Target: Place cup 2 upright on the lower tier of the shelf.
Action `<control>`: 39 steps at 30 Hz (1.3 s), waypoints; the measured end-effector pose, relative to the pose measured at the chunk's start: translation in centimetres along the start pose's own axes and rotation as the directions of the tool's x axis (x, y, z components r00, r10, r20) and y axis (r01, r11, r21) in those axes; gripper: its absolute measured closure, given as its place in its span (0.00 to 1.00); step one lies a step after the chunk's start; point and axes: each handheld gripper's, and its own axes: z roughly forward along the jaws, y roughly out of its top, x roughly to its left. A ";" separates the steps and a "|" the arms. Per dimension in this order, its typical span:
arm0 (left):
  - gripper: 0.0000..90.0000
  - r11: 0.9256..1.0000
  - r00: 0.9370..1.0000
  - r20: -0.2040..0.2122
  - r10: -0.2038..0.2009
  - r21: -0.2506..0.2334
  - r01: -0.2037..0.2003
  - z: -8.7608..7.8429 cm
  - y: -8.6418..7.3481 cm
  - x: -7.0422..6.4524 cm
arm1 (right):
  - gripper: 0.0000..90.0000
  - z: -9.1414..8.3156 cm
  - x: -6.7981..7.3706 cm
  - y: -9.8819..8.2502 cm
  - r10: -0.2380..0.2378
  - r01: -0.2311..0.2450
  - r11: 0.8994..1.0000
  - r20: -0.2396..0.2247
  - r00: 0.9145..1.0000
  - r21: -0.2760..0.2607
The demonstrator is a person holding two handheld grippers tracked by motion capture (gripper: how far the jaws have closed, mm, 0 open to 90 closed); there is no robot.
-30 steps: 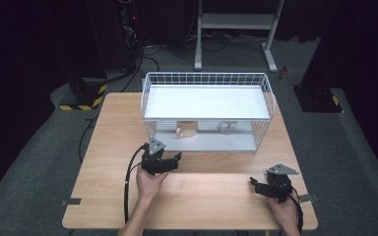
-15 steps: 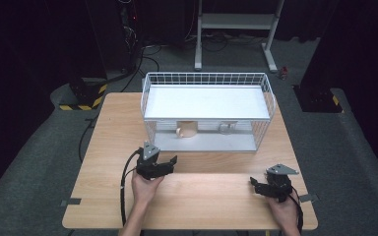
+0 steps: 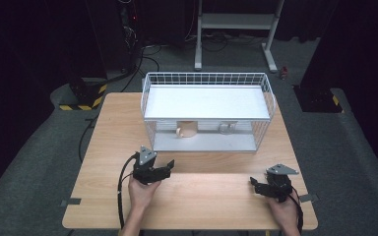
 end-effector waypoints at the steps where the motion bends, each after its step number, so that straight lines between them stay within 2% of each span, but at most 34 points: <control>1: 0.27 1.000 1.000 0.004 -0.006 -0.002 0.006 -0.1 -0.1 0.0 | 0.28 0.0 0.0 0.0 0.000 0.000 1.000 0.000 1.000 0.000; 4: 0.27 1.000 1.000 0.012 -0.022 -0.010 0.022 -0.4 -0.3 0.1 | 0.28 0.0 0.0 0.0 0.000 0.000 1.000 0.000 1.000 0.000; 17: 0.26 0.999 0.999 0.012 -0.036 -0.012 0.036 -1.3 -1.2 0.3 | 0.28 0.0 0.0 0.0 0.000 0.000 1.000 0.000 1.000 0.000; 21: 0.26 1.000 1.000 0.004 -0.024 -0.002 0.024 -1.5 -1.5 0.3 | 0.28 0.0 0.0 0.0 0.000 0.000 1.000 0.000 1.000 0.000; 31: 0.26 0.999 1.000 -0.008 -0.028 0.016 0.028 -1.7 -2.5 0.6 | 0.28 0.0 0.0 0.0 0.000 0.000 1.000 -0.001 1.000 0.000; 33: 0.26 0.999 1.000 -0.024 -0.019 0.028 0.019 -1.7 -2.8 0.7 | 0.28 0.0 0.0 0.0 0.000 0.000 1.000 -0.001 1.000 0.000; 39: 0.26 0.999 0.999 -0.043 -0.029 0.042 0.031 -1.7 -3.4 1.0 | 0.28 0.0 0.0 0.0 0.000 0.000 1.000 0.000 1.000 0.000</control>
